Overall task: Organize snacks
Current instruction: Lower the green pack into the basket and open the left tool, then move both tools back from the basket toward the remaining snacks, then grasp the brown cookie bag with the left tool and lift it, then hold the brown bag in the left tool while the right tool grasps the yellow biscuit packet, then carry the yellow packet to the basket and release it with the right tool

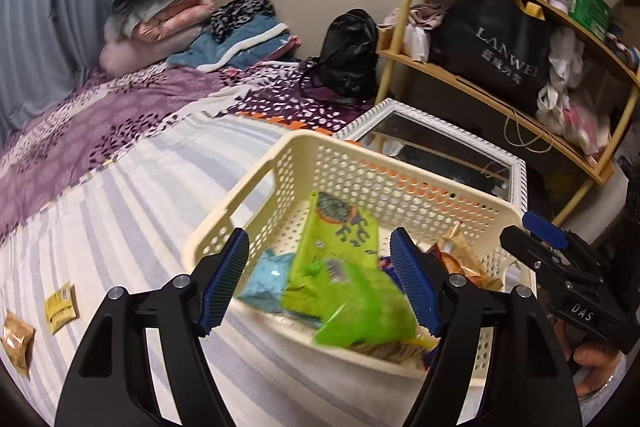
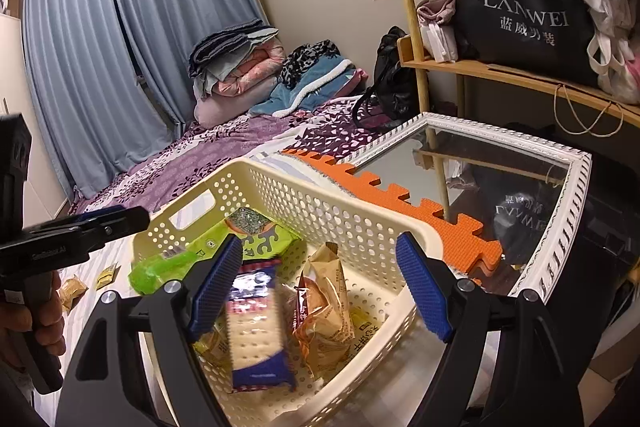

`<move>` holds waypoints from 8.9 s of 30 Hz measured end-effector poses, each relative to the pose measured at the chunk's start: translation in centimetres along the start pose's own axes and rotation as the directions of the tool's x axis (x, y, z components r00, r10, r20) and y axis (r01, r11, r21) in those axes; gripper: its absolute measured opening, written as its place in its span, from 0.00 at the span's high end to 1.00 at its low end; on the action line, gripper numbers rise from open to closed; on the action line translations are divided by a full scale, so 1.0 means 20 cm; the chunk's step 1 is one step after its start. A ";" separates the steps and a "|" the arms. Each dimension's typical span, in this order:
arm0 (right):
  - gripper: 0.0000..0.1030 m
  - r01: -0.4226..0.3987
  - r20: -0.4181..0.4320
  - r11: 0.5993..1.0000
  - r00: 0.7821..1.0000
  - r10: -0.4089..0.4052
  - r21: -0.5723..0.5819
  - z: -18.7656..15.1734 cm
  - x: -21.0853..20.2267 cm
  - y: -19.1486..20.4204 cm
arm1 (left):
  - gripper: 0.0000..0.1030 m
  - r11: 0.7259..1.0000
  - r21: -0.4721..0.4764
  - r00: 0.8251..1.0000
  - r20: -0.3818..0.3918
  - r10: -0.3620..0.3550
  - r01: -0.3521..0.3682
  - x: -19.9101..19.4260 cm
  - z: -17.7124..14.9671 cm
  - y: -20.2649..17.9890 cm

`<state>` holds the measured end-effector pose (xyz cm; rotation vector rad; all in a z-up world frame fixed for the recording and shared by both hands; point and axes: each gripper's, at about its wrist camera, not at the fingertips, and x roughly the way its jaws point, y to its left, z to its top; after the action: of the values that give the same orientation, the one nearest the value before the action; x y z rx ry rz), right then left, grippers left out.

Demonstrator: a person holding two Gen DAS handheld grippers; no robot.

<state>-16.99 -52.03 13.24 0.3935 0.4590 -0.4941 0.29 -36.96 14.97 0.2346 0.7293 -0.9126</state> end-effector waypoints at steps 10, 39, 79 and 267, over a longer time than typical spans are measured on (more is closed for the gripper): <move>0.24 -0.028 0.004 0.999 1.000 0.028 -0.035 0.01 0.01 0.15 | 0.12 0.998 -0.032 0.998 0.017 0.063 -0.062 -0.11 -0.08 0.15; 0.17 -0.147 -0.048 0.973 0.989 0.140 -0.181 -0.04 0.01 0.61 | 0.03 0.966 -0.146 0.973 0.051 0.223 -0.214 -0.39 -0.28 0.54; 0.11 -0.388 -0.241 0.864 0.915 0.322 -0.320 -0.26 0.06 1.24 | 0.03 0.869 -0.319 0.919 -0.015 0.395 -0.379 -0.69 -0.60 1.08; 0.55 -0.418 -0.256 0.865 0.900 0.353 -0.277 -0.15 0.16 1.09 | 0.32 0.902 -0.215 0.923 0.006 0.386 -0.375 -0.86 -0.73 0.90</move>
<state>-3.83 -34.05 14.55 0.2052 0.6263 0.0203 0.65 -8.15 13.53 0.1594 0.6983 -0.4616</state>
